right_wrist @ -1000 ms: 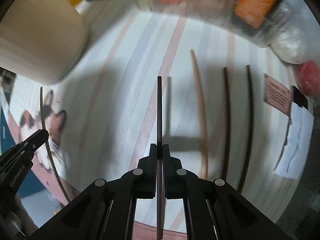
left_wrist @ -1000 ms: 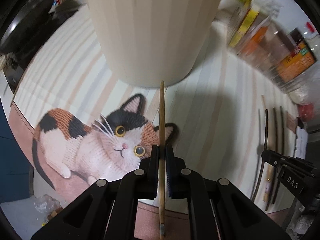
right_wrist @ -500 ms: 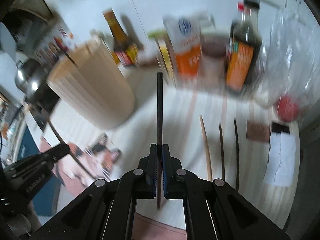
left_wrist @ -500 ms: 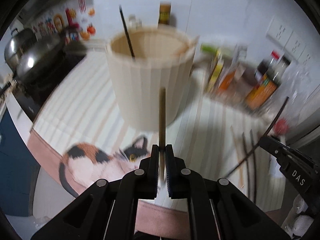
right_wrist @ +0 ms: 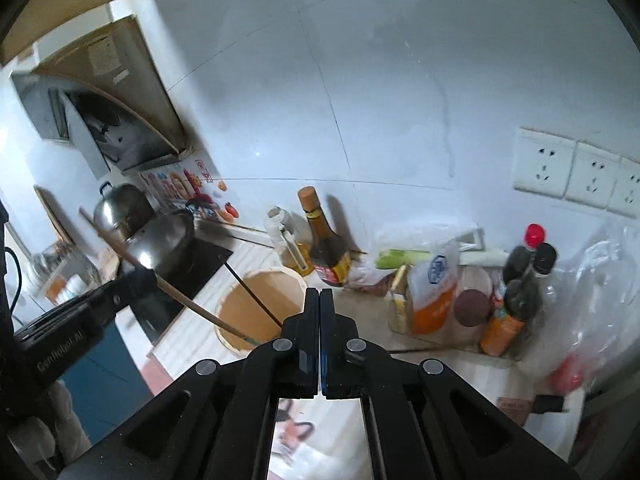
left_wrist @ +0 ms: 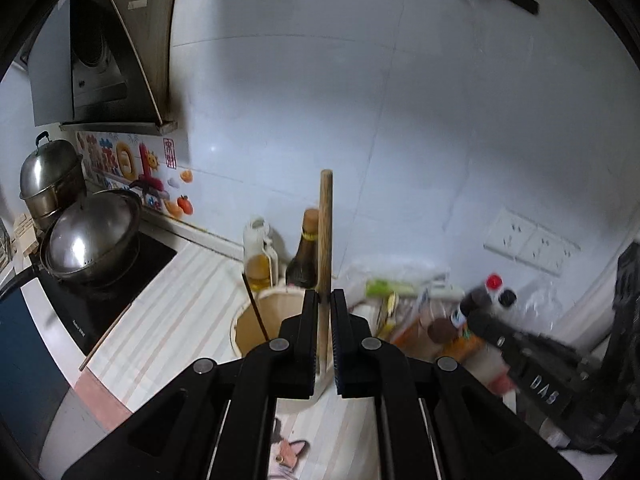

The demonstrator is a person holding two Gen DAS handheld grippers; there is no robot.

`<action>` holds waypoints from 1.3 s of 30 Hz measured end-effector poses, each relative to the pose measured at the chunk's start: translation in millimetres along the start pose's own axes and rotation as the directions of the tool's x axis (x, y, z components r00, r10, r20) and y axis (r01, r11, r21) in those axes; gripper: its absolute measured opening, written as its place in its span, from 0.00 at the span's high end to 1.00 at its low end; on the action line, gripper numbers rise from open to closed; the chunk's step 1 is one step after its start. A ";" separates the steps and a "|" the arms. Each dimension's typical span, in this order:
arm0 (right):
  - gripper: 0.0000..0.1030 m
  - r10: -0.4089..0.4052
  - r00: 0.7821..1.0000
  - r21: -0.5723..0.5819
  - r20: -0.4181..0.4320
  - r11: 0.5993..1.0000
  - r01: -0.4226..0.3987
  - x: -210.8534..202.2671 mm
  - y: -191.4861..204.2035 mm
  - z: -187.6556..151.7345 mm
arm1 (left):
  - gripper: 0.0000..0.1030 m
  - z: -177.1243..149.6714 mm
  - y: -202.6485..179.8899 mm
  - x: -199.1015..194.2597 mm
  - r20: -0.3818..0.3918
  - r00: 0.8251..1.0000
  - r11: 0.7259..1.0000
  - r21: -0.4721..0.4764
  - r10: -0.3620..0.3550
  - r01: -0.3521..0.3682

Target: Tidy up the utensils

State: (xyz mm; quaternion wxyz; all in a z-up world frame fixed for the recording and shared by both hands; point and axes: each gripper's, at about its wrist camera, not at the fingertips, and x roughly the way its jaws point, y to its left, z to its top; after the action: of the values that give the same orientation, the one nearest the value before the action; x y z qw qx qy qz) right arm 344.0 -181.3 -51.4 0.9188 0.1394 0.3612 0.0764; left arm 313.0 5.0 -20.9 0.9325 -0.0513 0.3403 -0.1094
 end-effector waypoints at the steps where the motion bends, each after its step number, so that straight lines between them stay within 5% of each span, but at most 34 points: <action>1: 1.00 -0.008 1.000 0.019 -0.008 1.000 0.008 3.9 -3.5 1.1 | 0.96 1.9 -0.4 1.7 -0.002 1.000 1.000 -0.007 -0.006 0.006; 5: 1.00 -0.040 0.994 0.124 -0.102 0.991 0.053 25.6 -37.1 -17.7 | 0.96 -9.0 -15.4 8.7 -0.036 0.998 0.999 0.008 -0.044 0.044; 10: 0.90 -0.119 0.951 0.206 -0.286 0.961 0.183 50.5 -97.6 -68.2 | 0.96 -41.7 -51.7 24.1 -0.107 0.989 0.993 0.052 -0.104 0.110; 15: 0.81 -0.168 0.875 0.201 -0.455 0.937 0.284 81.8 -146.0 -126.5 | 0.96 -92.6 -80.8 60.7 -0.226 0.968 0.986 0.095 -0.110 0.134; 21: 0.81 -0.163 0.791 0.125 -0.590 0.949 0.289 141.1 -165.1 -178.9 | 0.96 -151.7 -73.6 117.4 -0.351 0.936 0.992 0.120 0.017 0.027; 24: 0.81 -0.171 0.752 0.083 -0.636 0.954 0.287 170.8 -167.1 -197.6 | 1.00 -167.6 -67.1 133.9 -0.367 0.926 0.989 0.145 0.085 -0.033; 29: 0.82 -0.244 0.674 -0.039 -0.697 0.952 0.305 210.9 -161.4 -218.7 | 1.00 -170.9 -57.4 141.7 -0.367 0.926 0.994 0.094 0.093 -0.062; 33: 0.93 -0.333 0.684 -0.123 -0.649 0.933 0.338 209.6 -149.8 -223.2 | 0.99 -165.1 -50.0 134.6 -0.355 0.934 0.999 0.039 0.049 -0.038; 36: 0.94 -0.302 0.705 -0.085 -0.642 0.942 0.326 200.0 -154.2 -226.9 | 0.92 -165.5 -37.5 130.2 -0.356 0.934 1.000 -0.024 -0.003 -0.005; 39: 0.94 -0.266 0.716 -0.037 -0.645 0.947 0.319 184.0 -161.3 -233.4 | 0.56 -171.3 -30.7 138.6 -0.382 0.924 1.000 -0.030 -0.010 -0.002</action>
State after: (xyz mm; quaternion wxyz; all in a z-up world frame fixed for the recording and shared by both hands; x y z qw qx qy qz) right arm 324.4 -243.3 -383.3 0.7335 0.0810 0.6737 -0.0406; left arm 300.3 -61.4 -232.8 0.8472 -0.0436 0.5171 -0.1140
